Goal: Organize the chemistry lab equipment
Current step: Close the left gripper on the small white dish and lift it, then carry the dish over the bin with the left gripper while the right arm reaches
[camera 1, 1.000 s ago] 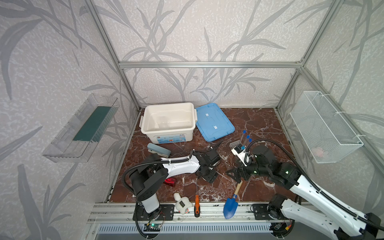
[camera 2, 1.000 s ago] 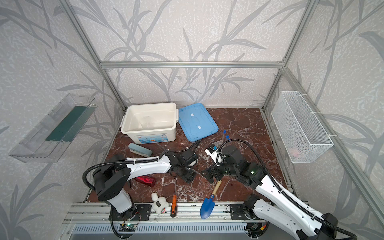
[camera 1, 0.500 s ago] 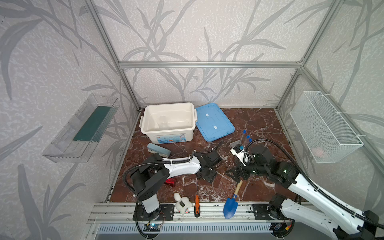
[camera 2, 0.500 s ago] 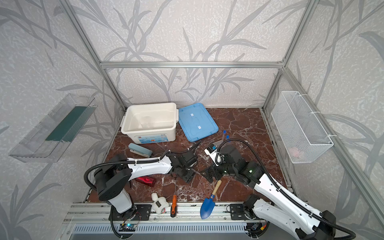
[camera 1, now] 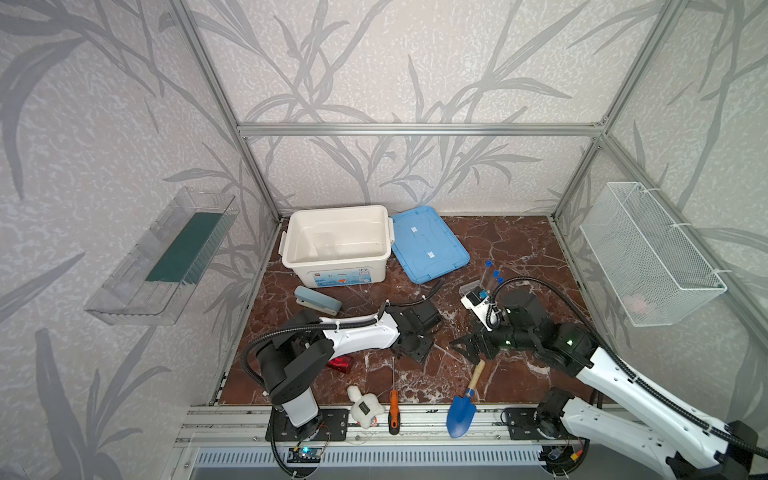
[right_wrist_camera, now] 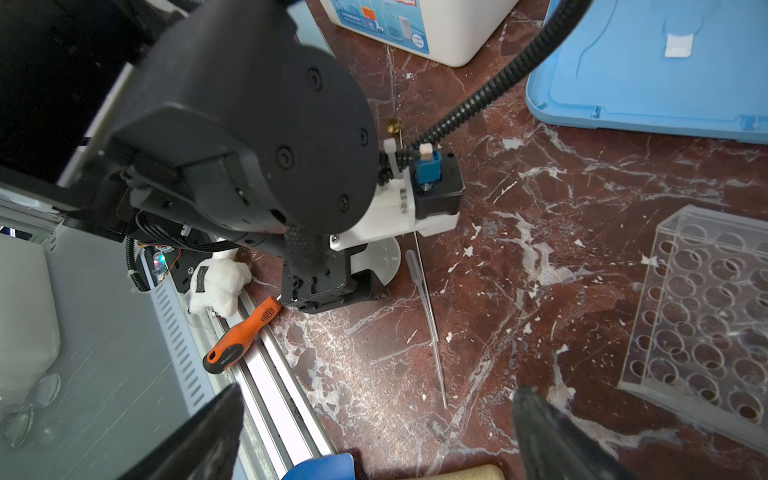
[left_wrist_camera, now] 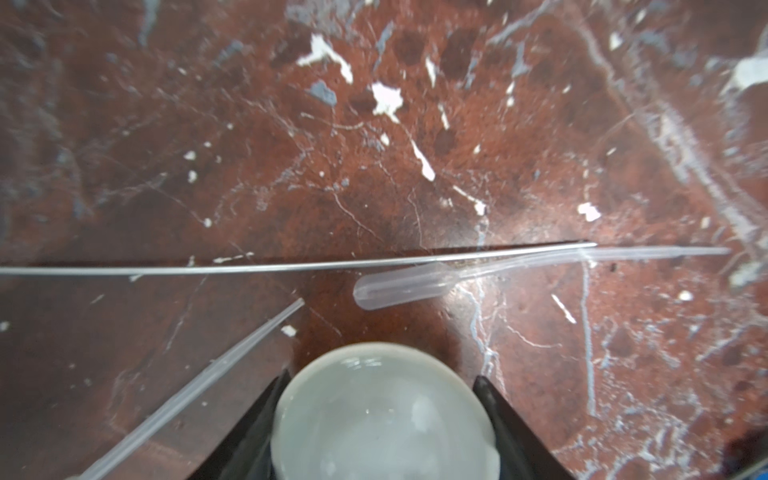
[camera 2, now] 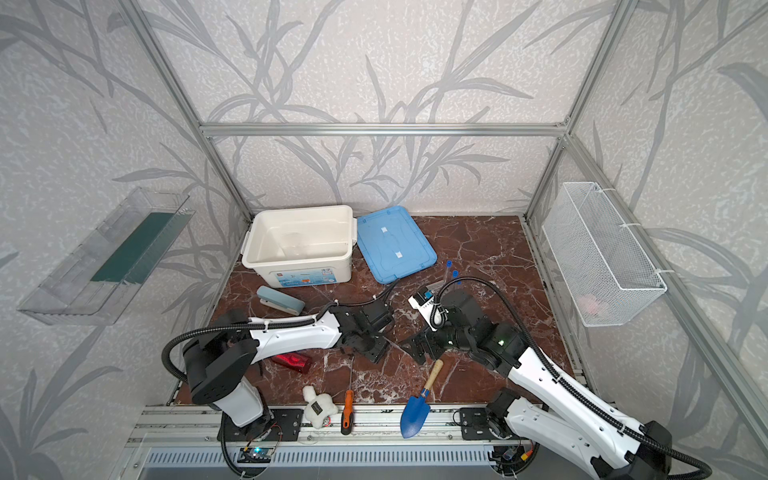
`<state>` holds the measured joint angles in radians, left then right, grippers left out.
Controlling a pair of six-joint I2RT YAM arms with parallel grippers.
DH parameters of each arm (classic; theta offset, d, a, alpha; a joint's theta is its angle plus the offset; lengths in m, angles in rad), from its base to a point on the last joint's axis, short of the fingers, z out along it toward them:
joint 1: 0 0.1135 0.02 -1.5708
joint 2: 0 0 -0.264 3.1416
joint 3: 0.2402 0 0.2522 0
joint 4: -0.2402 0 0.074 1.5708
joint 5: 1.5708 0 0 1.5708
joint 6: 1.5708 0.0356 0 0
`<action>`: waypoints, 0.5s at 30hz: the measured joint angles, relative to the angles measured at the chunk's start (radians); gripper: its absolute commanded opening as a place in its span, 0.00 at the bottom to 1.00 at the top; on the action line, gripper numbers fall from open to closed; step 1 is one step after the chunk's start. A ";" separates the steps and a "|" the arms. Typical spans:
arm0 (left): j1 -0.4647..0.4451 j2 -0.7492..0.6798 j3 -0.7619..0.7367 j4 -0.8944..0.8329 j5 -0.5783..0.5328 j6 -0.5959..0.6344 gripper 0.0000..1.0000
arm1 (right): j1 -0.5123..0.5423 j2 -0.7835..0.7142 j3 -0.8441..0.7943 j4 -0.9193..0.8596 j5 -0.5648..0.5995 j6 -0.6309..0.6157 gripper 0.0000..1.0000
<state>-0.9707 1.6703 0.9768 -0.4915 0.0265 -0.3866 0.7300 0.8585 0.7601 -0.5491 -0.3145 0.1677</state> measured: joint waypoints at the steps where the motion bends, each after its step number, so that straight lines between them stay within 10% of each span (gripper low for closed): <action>1: 0.002 -0.010 0.000 0.000 0.000 -0.003 0.56 | 0.000 0.000 0.000 0.003 0.000 0.000 0.98; 15: 0.211 -0.224 0.203 -0.178 -0.023 -0.044 0.53 | 0.000 0.101 0.117 0.120 0.034 0.004 0.98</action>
<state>-0.7593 1.4464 1.1797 -0.6697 0.0040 -0.4305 0.7300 0.9596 0.8768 -0.4290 -0.2802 0.1719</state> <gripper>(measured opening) 0.644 0.982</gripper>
